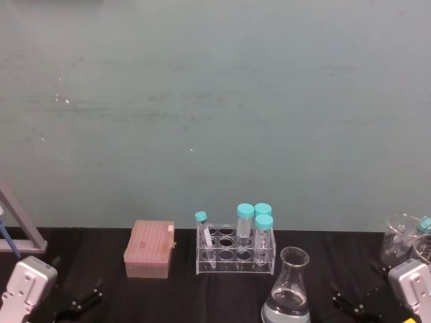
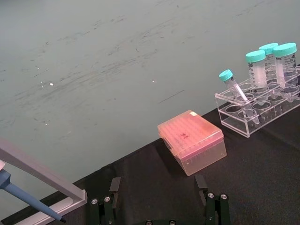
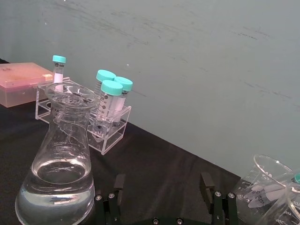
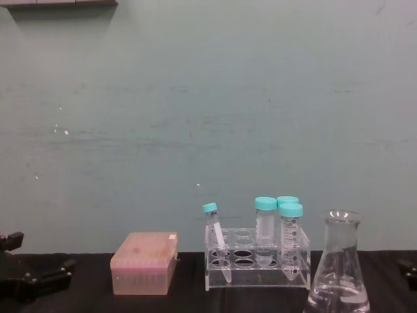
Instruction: Pick up the beaker with the right gripper, shake it three times, and then put it down.
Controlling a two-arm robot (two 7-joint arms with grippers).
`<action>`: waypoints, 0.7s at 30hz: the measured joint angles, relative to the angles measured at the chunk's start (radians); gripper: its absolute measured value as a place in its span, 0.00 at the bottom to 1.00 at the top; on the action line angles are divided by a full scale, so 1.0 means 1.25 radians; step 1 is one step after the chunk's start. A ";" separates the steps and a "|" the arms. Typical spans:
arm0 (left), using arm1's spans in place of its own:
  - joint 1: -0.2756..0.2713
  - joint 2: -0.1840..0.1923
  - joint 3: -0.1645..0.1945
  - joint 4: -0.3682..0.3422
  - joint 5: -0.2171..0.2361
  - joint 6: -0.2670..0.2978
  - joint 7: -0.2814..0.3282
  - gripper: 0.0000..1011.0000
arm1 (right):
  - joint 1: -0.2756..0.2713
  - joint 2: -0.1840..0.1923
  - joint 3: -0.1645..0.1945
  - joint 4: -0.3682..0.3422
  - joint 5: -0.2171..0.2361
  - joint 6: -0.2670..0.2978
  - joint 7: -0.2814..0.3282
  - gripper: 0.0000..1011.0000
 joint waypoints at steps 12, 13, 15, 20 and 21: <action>0.000 0.000 0.000 0.000 0.000 0.000 0.000 0.99 | 0.000 0.000 0.000 0.000 0.000 0.000 0.000 0.99; 0.000 0.000 0.000 0.000 0.000 0.000 0.000 0.99 | 0.000 0.000 0.000 0.000 0.000 0.000 0.000 0.99; 0.000 0.000 0.000 0.000 0.000 0.000 0.000 0.99 | 0.000 0.000 0.000 0.000 0.000 0.000 0.000 0.99; 0.000 0.000 0.000 0.000 0.000 0.000 0.000 0.99 | 0.000 0.000 0.000 0.000 0.000 0.000 0.000 0.99; 0.000 0.000 0.000 0.000 0.000 0.000 0.000 0.99 | 0.000 0.000 0.000 0.000 0.000 0.000 0.000 0.99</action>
